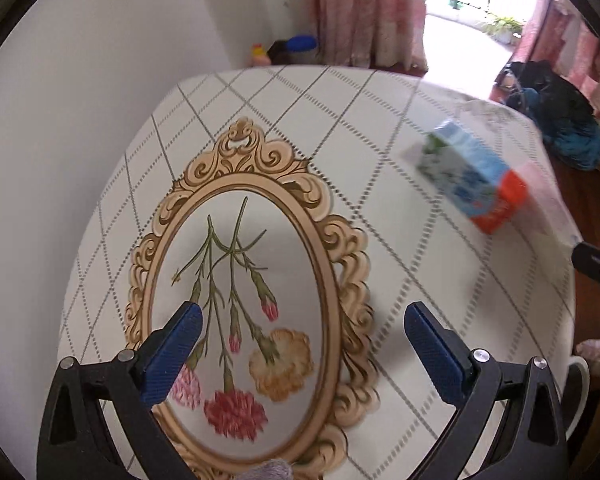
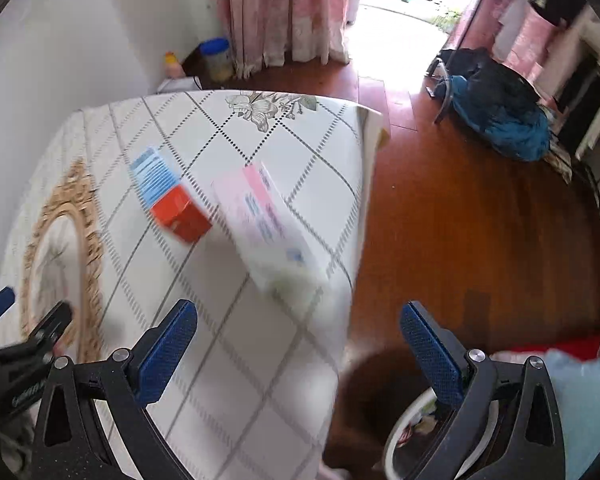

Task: Collect trash
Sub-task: 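Move both tools back over the table, then grasp the milk carton with the left tool while the right tool grasps the pink toothpaste box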

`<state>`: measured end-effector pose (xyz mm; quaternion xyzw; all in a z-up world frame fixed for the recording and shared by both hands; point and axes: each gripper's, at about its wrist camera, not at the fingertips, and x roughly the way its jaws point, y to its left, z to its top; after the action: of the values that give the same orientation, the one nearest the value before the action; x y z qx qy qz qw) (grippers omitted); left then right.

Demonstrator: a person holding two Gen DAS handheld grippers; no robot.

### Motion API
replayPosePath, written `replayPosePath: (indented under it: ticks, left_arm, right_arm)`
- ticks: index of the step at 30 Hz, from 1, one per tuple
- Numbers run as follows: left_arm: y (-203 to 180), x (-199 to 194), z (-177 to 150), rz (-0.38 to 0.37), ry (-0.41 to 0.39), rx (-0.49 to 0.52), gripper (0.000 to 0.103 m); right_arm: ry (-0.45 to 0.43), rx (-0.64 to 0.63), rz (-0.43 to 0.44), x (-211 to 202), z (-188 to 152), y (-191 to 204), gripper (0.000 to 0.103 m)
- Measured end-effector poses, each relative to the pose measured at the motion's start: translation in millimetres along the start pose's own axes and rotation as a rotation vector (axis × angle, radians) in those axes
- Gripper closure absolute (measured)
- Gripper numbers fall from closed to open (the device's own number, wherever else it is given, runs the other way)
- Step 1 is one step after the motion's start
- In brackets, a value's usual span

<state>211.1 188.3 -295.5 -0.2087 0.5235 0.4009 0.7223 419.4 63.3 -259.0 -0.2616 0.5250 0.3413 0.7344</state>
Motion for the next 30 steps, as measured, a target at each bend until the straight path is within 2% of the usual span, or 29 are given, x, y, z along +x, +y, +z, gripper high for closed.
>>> replayPosePath:
  ticks: [3, 5, 7, 9, 13, 15, 17, 20, 21, 22, 23, 25, 27, 30]
  left_arm:
    - [2.4, 12.8, 12.0, -0.022, 0.034, -0.032, 0.000]
    - [2.9, 15.9, 18.4, -0.044, 0.047, -0.047, 0.000]
    - [1.1, 15.4, 27.5, -0.062, 0.047, -0.056, 0.000]
    - [-4.1, 9.9, 40.7, -0.118, 0.054, -0.081, 0.000]
    - [-19.8, 1.0, 72.0, -0.269, 0.090, -0.155, 0.000]
    - [-30.1, 0.2, 85.7, -0.318, 0.109, -0.181, 0.000]
    - [-44.1, 5.0, 97.8, -0.345, 0.137, -0.192, 0.000]
    - [-63.5, 22.0, 109.6, -0.341, 0.203, -0.168, 0.003]
    - [-69.1, 26.9, 111.8, -0.329, 0.214, -0.157, 0.009]
    - [-74.0, 30.4, 113.8, -0.320, 0.224, -0.147, 0.024]
    - [-77.4, 32.2, 113.8, -0.304, 0.231, -0.139, 0.034]
    - [-79.4, 31.1, 112.7, -0.334, 0.222, -0.136, 0.059]
    - [-79.2, 22.8, 110.3, -0.318, 0.191, -0.115, 0.067]
    - [-75.7, 1.9, 102.7, -0.308, 0.117, -0.068, 0.070]
  right_arm:
    - [0.045, -0.028, -0.004, 27.2, 22.5, 7.6, 0.001]
    - [0.075, -0.029, 0.012, 45.8, 35.0, 11.9, 0.010]
    - [0.098, -0.025, 0.038, 60.2, 43.6, 14.4, 0.030]
    - [0.112, -0.015, 0.061, 67.7, 46.7, 12.4, 0.041]
    - [0.095, 0.076, 0.040, 65.8, 46.2, -7.3, 0.045]
    - [0.086, 0.140, 0.022, 62.2, 43.9, -20.5, 0.045]
    - [0.079, 0.197, 0.018, 57.7, 40.8, -34.7, 0.046]
    - [0.087, 0.233, 0.022, 56.5, 38.2, -44.6, 0.047]
    - [0.087, 0.239, 0.023, 56.1, 38.3, -48.0, 0.048]
    - [0.083, 0.248, 0.024, 55.2, 38.2, -51.7, 0.048]
    - [0.082, 0.248, 0.022, 54.7, 37.7, -52.4, 0.048]
    - [0.082, 0.251, 0.023, 54.2, 34.9, -54.7, 0.049]
    - [0.082, 0.249, 0.026, 53.8, 31.9, -56.9, 0.049]
    - [0.070, 0.250, 0.036, 48.0, 26.8, -56.1, 0.050]
